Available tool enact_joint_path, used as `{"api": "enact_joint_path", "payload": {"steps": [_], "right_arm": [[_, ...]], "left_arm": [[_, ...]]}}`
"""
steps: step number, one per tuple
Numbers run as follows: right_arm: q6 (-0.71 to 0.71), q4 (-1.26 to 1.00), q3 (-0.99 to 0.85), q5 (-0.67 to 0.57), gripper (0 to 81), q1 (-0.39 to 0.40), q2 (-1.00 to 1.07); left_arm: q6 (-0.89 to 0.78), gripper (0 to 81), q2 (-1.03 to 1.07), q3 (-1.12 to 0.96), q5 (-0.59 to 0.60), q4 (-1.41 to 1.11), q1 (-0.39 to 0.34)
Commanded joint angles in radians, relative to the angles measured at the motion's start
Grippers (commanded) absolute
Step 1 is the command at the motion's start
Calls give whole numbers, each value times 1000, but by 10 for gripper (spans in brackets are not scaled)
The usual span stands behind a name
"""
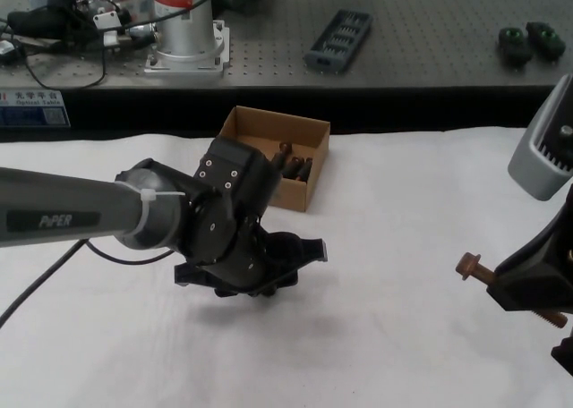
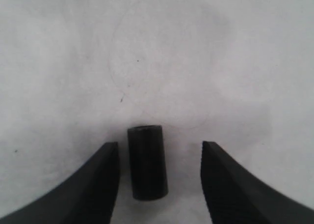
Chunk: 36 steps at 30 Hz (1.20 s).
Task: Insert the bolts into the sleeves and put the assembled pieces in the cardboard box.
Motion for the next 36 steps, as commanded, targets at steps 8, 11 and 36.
{"api": "enact_joint_path", "payload": {"steps": [8, 11, 36], "right_arm": [[-6, -1, -1, -12, 29, -7, -4], [-6, -7, -1, -3, 29, -7, -4], [-6, -23, -1, 56, 29, -7, -4]], "left_arm": [[-49, 233, 19, -6, 29, 63, -2], [-47, 233, 23, -6, 25, 66, -5], [-147, 6, 76, -6, 275, 160, -9]]}}
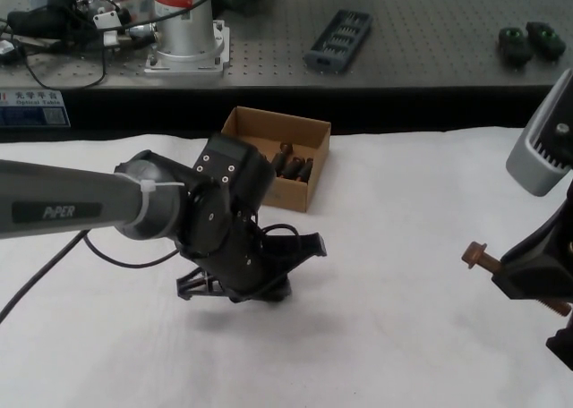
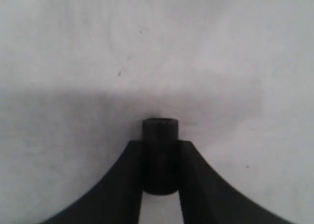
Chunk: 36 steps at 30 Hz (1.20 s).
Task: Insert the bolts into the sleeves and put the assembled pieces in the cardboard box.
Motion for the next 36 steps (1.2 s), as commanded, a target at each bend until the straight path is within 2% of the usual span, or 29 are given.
{"api": "enact_joint_path", "payload": {"steps": [1, 4, 6, 10, 13, 17, 22, 28, 32, 36], "right_arm": [[-6, -11, -1, -6, 29, -7, -4], [-6, -30, -1, -6, 29, -7, -4], [-6, -58, -1, -6, 29, -7, -4], [35, -161, -1, -14, 29, -7, 4], [103, -242, -1, -50, 29, -7, 33], [223, -340, -1, -136, 29, -7, 103], [379, -493, -1, -263, 29, -7, 196], [666, -717, -1, -415, 29, -7, 282], [822, -860, -1, -470, 29, -4, 304], [933, -957, -1, -498, 29, -4, 306]], "left_arm": [[-49, 6, 53, 22, 195, 78, -18], [18, 6, 33, 22, 269, 78, -18], [145, 6, 2, 22, 300, 88, -18], [441, 6, -91, 30, 241, 212, -18], [551, 6, -169, 74, 242, 228, -4], [605, 6, -302, 169, 314, 180, 29], [608, 6, -480, 319, 518, 35, 90], [608, 6, -668, 443, 762, -78, 168], [586, 6, -720, 478, 924, -165, 210], [524, 6, -722, 478, 983, -255, 224]]}}
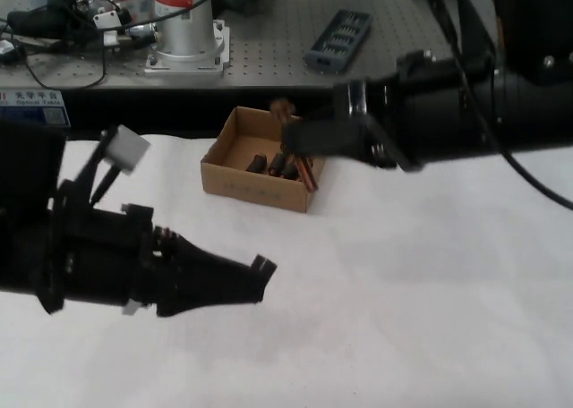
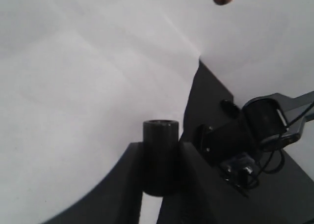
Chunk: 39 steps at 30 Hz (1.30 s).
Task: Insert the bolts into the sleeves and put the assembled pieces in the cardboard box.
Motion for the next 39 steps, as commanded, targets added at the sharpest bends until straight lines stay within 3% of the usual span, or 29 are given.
{"api": "enact_joint_path", "payload": {"steps": [1, 5, 18, 39], "right_arm": [[60, -71, -2, -38, 29, -4, 1], [137, -121, -2, -59, 29, -4, 1], [156, -174, -2, -5, 29, -4, 1], [135, -187, -2, 17, 29, -4, 1]], "left_arm": [[-54, 6, -12, 0, 53, -101, 5], [-175, 6, -12, 0, 53, -264, 5], [-441, 6, -12, 0, 29, -564, 5], [-506, 6, -12, 0, -16, -634, 5]]}}
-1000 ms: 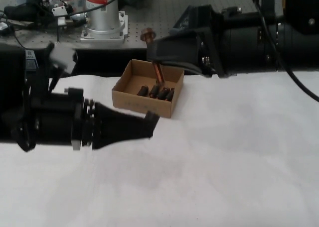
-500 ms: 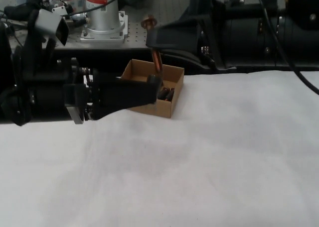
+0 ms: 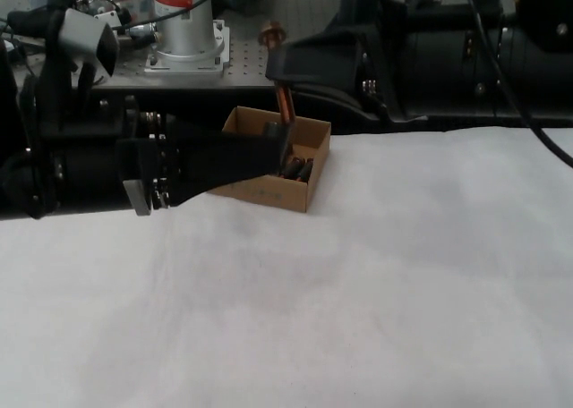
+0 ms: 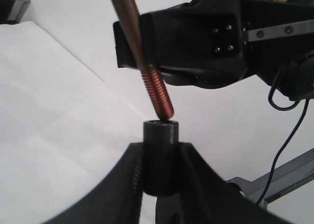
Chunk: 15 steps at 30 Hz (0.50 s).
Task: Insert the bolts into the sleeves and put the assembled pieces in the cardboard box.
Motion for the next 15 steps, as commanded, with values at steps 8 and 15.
{"api": "enact_joint_path", "payload": {"steps": [8, 15], "right_arm": [[-14, -21, -2, 2, 29, 23, 0], [-32, -19, -2, 2, 29, 43, 0]], "left_arm": [[-50, 6, -12, -4, 4, -28, -5], [-63, 6, -12, -4, -3, -28, -18]]}}
